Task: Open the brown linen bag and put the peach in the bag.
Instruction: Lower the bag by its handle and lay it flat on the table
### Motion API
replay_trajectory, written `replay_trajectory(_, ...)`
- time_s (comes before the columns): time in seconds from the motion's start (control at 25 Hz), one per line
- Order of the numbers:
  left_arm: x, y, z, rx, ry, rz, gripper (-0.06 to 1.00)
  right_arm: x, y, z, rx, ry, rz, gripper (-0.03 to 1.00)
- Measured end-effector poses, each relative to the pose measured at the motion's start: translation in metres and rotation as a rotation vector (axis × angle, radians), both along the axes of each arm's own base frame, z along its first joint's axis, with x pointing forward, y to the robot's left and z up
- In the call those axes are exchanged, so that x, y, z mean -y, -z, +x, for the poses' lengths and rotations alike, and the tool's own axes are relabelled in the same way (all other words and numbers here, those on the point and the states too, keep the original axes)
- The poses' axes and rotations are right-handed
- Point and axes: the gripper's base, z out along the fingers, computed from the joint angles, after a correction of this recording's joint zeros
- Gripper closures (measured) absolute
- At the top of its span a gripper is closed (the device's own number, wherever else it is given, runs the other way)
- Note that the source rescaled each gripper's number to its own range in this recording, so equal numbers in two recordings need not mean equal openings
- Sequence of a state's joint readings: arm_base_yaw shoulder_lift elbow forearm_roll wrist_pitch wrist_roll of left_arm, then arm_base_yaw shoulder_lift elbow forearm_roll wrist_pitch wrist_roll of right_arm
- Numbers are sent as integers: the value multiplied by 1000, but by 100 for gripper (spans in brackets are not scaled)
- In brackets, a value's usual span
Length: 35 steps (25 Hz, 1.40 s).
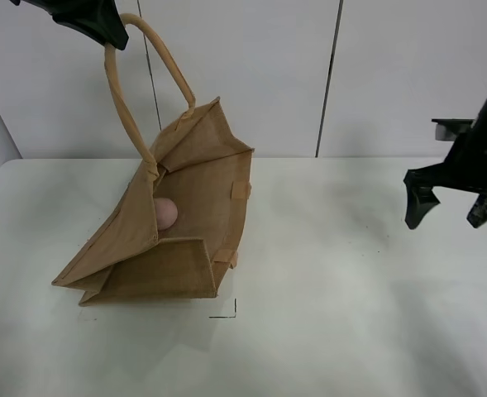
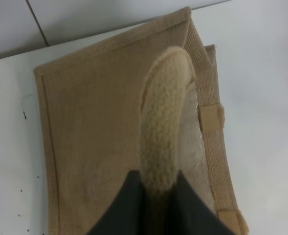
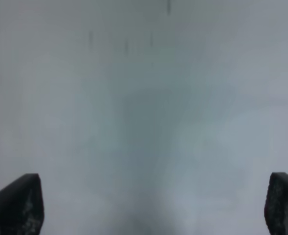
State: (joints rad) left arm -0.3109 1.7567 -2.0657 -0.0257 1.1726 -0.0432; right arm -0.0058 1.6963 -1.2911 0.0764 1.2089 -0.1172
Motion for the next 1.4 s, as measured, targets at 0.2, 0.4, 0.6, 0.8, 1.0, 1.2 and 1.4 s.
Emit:
replay_trajectory(0.2, 0, 0, 0, 0, 0, 0, 94, 1, -7, -89, -12, -7, -14, -3)
replay_trajectory(0.4, 0, 0, 0, 0, 1, 0, 94, 1, -3, -168, 125, -4, -24, -3)
replay_trajectory(0.6, 0, 0, 0, 0, 1, 1, 94, 1, 1, -226, 384, 25, -24, -3)
replay_trajectory(0.8, 0, 0, 0, 1, 2, 2, 94, 2, -18, -263, 674, 43, -25, -3)
replay_trajectory(1.0, 0, 0, 0, 1, 2, 2, 94, 2, -24, -285, 813, 73, -21, -3)
replay_trajectory(1.2, 0, 0, 0, 2, 5, 3, 94, 3, -25, -294, 870, 77, -21, -3)
replay_trajectory(1.4, 0, 0, 0, 2, 7, 5, 94, 3, -27, -304, 939, 77, -19, -3)
